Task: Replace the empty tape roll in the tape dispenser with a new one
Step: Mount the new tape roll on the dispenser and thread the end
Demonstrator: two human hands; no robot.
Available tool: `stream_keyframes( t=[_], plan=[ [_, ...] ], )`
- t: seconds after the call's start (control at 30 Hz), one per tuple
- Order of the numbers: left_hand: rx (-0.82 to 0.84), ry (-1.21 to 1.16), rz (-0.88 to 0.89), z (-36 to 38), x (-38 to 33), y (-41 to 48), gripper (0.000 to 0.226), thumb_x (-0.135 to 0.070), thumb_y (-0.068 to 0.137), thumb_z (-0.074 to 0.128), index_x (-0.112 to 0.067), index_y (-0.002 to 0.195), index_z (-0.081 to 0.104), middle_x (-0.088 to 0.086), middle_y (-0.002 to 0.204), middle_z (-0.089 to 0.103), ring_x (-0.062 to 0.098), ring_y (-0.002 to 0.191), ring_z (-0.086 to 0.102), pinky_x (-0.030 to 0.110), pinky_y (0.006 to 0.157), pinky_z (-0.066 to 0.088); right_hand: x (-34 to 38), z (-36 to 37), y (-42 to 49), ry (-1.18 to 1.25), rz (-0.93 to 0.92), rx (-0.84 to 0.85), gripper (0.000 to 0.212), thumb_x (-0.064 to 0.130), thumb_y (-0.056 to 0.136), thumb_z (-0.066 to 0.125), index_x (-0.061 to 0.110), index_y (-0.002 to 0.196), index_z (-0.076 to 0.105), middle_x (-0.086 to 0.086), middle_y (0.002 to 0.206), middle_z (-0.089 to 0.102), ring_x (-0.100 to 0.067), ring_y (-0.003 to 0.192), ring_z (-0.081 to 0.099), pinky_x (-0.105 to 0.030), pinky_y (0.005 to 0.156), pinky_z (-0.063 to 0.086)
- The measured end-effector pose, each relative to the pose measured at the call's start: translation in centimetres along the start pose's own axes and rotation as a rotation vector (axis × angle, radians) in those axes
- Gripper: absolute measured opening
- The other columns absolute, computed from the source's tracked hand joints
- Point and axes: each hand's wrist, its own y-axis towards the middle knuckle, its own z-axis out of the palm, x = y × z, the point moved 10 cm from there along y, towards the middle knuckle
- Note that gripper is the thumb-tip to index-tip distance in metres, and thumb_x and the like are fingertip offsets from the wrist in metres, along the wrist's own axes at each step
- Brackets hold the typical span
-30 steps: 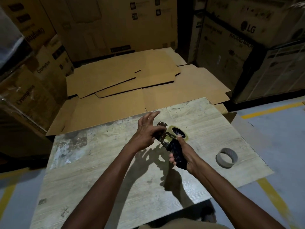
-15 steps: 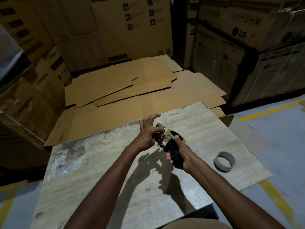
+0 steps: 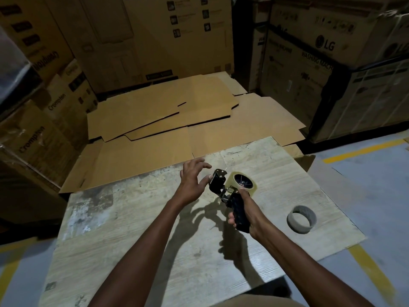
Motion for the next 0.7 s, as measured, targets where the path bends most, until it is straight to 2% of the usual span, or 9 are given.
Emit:
stream_keyframes(
  t=[0.1, 0.2, 0.27, 0.33, 0.43, 0.53, 0.63, 0.7],
  plan=[
    [0.032, -0.055, -0.08, 0.8, 1.3, -0.7, 0.027, -0.03, 0.101, 0.065, -0.028, 0.128, 0.063, -0.015, 0.131, 0.051, 0.006, 0.133, 0.03, 0.044, 0.11, 0.022, -0.8, -0.2, 0.2, -0.031, -0.055, -0.047, 0.073, 0.067, 0.101, 0.042, 0.001, 0.114, 0.069, -0.017, 0.07, 0.064, -0.027, 0.051, 0.061, -0.024, 0.044, 0.049],
    [0.085, -0.139, -0.221, 2.3, 4.1, -2.2, 0.024, -0.031, 0.104, 0.061, -0.033, 0.126, 0.067, -0.023, 0.123, 0.047, 0.013, 0.134, 0.042, 0.049, 0.119, 0.027, -2.5, -0.4, 0.7, -0.069, -0.058, -0.114, 0.073, 0.071, 0.098, 0.044, 0.004, 0.108, 0.072, -0.02, 0.071, 0.068, -0.03, 0.056, 0.065, -0.028, 0.05, 0.054],
    [0.124, -0.196, -0.295, 3.6, 5.5, -3.4, 0.022, -0.029, 0.105, 0.058, -0.036, 0.122, 0.071, -0.013, 0.125, 0.052, 0.016, 0.13, 0.049, 0.053, 0.117, 0.035, -3.8, -0.3, 0.8, -0.063, -0.039, -0.141, 0.073, 0.068, 0.099, 0.045, 0.002, 0.108, 0.072, -0.021, 0.071, 0.068, -0.03, 0.057, 0.065, -0.029, 0.05, 0.056],
    [0.16, -0.241, -0.338, 4.8, 6.0, -4.6, 0.026, -0.02, 0.106, 0.054, -0.027, 0.123, 0.073, -0.003, 0.126, 0.056, 0.019, 0.129, 0.051, 0.051, 0.115, 0.04, -5.1, -0.3, 0.9, -0.084, -0.016, -0.17, 0.075, 0.067, 0.1, 0.044, -0.002, 0.104, 0.074, -0.02, 0.069, 0.068, -0.03, 0.057, 0.066, -0.03, 0.05, 0.057],
    [0.162, -0.277, -0.381, 5.9, 6.9, -6.6, 0.029, -0.012, 0.105, 0.054, -0.021, 0.125, 0.072, -0.002, 0.126, 0.058, 0.019, 0.131, 0.05, 0.049, 0.114, 0.041, -7.1, -0.2, 0.8, -0.138, 0.014, -0.195, 0.079, 0.068, 0.099, 0.042, -0.003, 0.099, 0.076, -0.018, 0.068, 0.072, -0.03, 0.056, 0.07, -0.033, 0.056, 0.06],
    [0.097, -0.219, -0.332, 5.8, 7.4, -7.9, 0.025, -0.017, 0.102, 0.06, -0.027, 0.121, 0.072, -0.009, 0.125, 0.058, 0.012, 0.131, 0.042, 0.052, 0.115, 0.033, -8.4, -0.4, 0.6, -0.137, 0.044, -0.189, 0.077, 0.065, 0.099, 0.045, -0.005, 0.099, 0.075, -0.02, 0.069, 0.071, -0.03, 0.055, 0.068, -0.031, 0.053, 0.058],
    [0.059, -0.087, -0.198, 4.7, 5.7, -7.6, 0.019, -0.029, 0.101, 0.064, -0.032, 0.117, 0.073, -0.008, 0.14, 0.053, 0.012, 0.141, 0.027, 0.041, 0.109, 0.018, -8.4, -0.2, 0.0, -0.177, 0.05, -0.172, 0.075, 0.064, 0.099, 0.046, -0.006, 0.099, 0.075, -0.02, 0.07, 0.072, -0.031, 0.056, 0.069, -0.031, 0.052, 0.058],
    [0.088, -0.007, -0.116, 4.3, 4.6, -6.6, 0.015, -0.034, 0.1, 0.065, -0.033, 0.112, 0.075, -0.007, 0.152, 0.045, 0.014, 0.149, 0.016, 0.037, 0.109, 0.01, -8.2, -0.1, -0.4, -0.225, 0.043, -0.172, 0.075, 0.064, 0.099, 0.046, -0.005, 0.096, 0.075, -0.019, 0.069, 0.073, -0.031, 0.055, 0.07, -0.03, 0.052, 0.057]
  ],
)
